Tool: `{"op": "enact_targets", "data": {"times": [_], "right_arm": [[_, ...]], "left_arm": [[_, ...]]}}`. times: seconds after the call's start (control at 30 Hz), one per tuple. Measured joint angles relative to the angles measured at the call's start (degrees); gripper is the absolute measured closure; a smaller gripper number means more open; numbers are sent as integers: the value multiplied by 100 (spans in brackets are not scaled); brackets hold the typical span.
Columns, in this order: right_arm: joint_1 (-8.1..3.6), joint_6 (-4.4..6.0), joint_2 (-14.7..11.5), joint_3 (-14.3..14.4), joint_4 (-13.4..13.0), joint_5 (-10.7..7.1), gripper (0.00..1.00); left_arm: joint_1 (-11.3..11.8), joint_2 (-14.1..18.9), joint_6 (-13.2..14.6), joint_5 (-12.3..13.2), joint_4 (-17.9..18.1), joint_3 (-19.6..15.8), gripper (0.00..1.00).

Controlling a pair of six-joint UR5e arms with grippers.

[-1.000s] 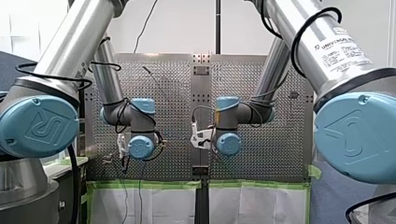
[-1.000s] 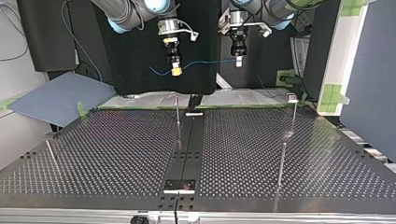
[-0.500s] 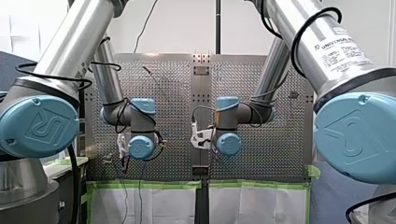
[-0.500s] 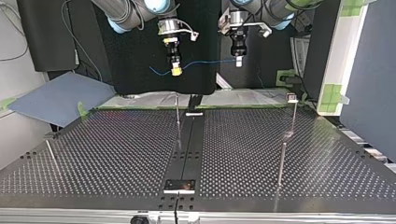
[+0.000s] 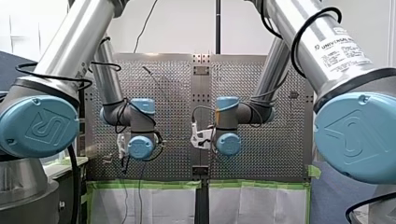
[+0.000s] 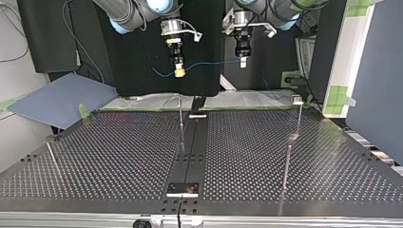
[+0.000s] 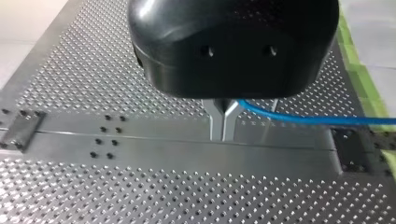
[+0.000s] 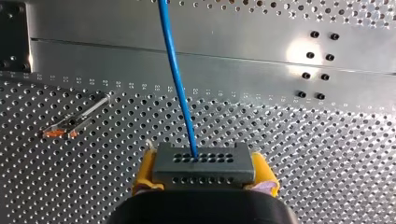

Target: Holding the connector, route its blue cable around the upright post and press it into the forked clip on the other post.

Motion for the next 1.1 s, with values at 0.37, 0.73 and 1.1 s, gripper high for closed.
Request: {"op": "enact_targets", "data": {"times": [0.37, 0.73, 1.1], "right_arm": [[22, -54, 522, -201, -22, 365, 100], [22, -55, 712, -205, -22, 381, 100], [6, 94, 546, -441, 159, 589, 100]], "left_arm": [[11, -228, 404, 38, -128, -185, 100], [12, -232, 426, 38, -129, -188, 100], [40, -17, 211, -90, -184, 52, 100]]}}
